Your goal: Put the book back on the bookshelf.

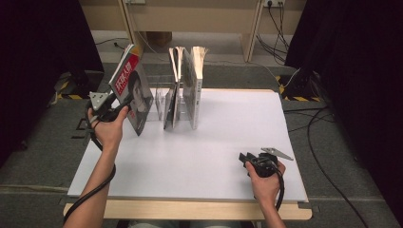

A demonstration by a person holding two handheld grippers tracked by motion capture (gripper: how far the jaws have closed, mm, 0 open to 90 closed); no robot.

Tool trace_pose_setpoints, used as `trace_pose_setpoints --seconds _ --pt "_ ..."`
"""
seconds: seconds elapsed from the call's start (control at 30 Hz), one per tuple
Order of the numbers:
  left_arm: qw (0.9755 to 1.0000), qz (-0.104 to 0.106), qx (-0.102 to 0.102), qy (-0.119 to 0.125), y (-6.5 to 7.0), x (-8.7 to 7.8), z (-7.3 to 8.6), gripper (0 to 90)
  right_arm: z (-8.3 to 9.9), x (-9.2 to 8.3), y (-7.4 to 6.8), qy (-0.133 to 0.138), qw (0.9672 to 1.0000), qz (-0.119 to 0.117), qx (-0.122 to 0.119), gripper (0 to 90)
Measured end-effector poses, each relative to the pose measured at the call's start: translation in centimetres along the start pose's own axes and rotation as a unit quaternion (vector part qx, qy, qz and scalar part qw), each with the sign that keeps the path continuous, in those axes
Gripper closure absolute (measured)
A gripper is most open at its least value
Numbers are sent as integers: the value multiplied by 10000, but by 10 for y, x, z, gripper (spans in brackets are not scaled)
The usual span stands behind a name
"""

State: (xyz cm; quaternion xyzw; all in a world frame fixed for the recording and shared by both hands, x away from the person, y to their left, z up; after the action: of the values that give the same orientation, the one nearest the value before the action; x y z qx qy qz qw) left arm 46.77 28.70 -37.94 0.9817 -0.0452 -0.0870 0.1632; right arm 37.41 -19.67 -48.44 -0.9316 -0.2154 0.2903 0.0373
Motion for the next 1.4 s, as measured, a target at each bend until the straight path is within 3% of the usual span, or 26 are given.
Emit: trace_pose_setpoints --seconds 0.5,1.03,1.17,1.4 --pt "9998 57 160 -114 -5 -16 8 368 0 -1 -1 3 10000 -5 15 619" --pt "9997 124 124 -189 -13 -31 18 364 0 -1 -1 6 10000 21 -4 619" --pt "9994 123 210 -234 -15 -36 21 360 0 -1 -2 10 10000 23 -5 619" --pt "9992 184 140 -317 -19 -43 25 353 -1 -1 -3 12 10000 -3 42 619"
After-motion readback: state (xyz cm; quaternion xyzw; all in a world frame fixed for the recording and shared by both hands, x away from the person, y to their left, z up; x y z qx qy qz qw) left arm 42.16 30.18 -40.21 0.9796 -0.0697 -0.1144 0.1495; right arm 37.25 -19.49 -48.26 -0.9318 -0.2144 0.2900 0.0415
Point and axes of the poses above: each handheld gripper's, and its own axes: x roughly forward along the jaws, z roughly out of its underside, y roughly to its right, the point moved 1 cm from there along x, roughly forward along the jaws, and after that the axes turned 12 degrees about -x, right-handed, at the moved point
